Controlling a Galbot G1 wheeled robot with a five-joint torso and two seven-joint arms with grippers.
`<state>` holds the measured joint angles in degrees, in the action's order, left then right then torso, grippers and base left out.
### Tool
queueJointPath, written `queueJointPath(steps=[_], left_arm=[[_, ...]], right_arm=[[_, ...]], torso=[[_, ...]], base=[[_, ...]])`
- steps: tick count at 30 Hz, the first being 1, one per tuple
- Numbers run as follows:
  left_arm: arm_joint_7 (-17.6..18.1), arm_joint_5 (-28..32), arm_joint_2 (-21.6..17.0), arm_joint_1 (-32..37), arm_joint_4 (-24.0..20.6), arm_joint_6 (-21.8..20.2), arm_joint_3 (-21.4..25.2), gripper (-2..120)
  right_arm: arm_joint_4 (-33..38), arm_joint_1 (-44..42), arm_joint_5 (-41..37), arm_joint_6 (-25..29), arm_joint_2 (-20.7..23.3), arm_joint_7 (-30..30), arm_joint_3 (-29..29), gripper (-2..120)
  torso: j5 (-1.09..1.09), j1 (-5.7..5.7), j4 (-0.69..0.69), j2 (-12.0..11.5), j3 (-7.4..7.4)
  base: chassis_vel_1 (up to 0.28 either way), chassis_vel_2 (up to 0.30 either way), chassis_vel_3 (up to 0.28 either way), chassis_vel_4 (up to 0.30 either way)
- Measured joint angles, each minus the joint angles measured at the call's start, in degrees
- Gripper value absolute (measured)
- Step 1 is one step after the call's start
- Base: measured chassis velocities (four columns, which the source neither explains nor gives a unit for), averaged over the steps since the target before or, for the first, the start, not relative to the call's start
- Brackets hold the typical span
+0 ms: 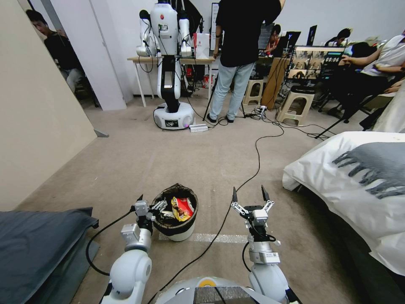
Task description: Pick up the trash bin, then pick up the garbage from the floor and place it into the trash bin.
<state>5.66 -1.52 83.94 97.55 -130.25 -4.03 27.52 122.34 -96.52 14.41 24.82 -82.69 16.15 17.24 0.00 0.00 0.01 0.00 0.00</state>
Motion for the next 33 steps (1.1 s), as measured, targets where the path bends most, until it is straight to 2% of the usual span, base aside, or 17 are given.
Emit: queueJointPath(steps=[9, 33], left_arm=[[-1.17, -2.11, 0.01, 0.23, 1.33, 3.97, 0.32, 99], [-1.03, -2.64, 0.04, 0.07, 2.06, 4.36, 0.44, 99]], right_arm=[[-1.41, -0.51, 0.90, 0.34, -1.31, 0.01, -0.48, 100], [-1.43, -0.16, 1.00, -0.43, -1.51, 0.10, -0.22, 100]], torso=[[0.00, 0.00, -0.01, 0.00, 0.00], [0.00, 0.00, -0.01, 0.00, 0.00]], base=[[0.000, 0.000, 0.000, 0.000], [0.000, 0.000, 0.000, 0.000]])
